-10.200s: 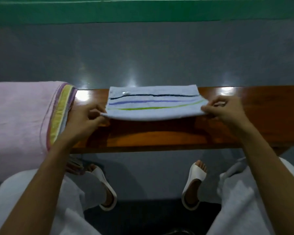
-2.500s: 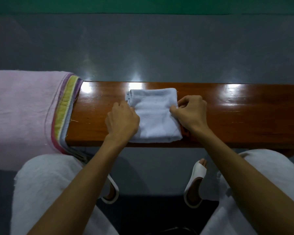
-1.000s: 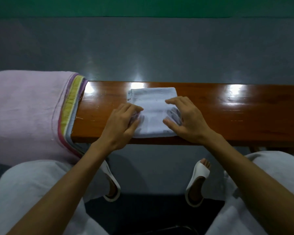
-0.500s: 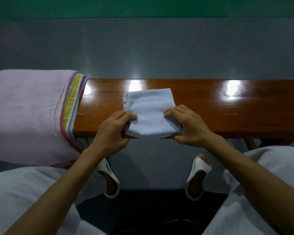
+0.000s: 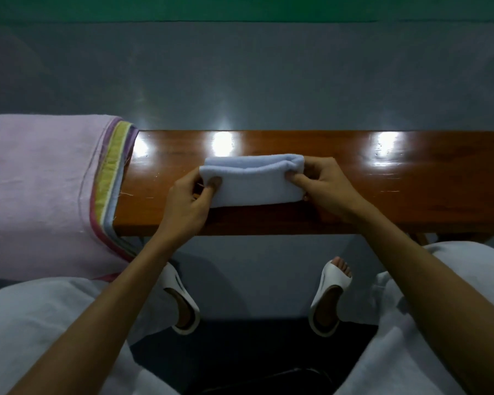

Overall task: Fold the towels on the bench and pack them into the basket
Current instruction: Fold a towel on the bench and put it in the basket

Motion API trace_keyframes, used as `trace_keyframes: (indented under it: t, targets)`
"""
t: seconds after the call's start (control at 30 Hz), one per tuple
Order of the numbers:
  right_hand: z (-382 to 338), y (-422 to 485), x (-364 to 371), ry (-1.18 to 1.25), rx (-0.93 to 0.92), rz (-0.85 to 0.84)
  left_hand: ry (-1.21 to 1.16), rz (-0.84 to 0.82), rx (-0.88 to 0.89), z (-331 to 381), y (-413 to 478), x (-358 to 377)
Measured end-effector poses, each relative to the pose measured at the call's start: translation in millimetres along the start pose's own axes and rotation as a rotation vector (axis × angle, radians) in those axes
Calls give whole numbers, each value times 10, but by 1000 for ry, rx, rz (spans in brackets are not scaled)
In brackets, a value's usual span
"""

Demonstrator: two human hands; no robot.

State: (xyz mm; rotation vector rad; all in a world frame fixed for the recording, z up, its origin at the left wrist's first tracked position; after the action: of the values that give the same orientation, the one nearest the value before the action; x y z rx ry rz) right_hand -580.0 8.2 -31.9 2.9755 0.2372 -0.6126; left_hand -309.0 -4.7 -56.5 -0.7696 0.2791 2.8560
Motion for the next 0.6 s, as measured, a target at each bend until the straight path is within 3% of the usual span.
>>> trace_keyframes:
  t: [0.17,0.3,0.43,0.6]
  targets:
    - [59,182,41,34,190,106,4,107,-161,45,170,100]
    - [199,299,137,-183,268,238,131,201,-260,45,249,135]
    - [225,284,140,-416,242,342,228,258,-317,-16,279,137]
    - [216,173,92,-531,203,409,316,253,-297,-27,211,118]
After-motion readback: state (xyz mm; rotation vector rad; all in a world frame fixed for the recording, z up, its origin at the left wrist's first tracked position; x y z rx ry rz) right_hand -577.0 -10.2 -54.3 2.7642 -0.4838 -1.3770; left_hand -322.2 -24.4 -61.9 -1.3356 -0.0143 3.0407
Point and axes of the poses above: each hand's wrist, its own y-axis towards the middle knuckle, its own x-axis out of the palm, z = x × y, the point moved 4 cm from there along y, towards the middle knuckle, and after that the axes turned 3 degrees about y, right-handed, at the moved point
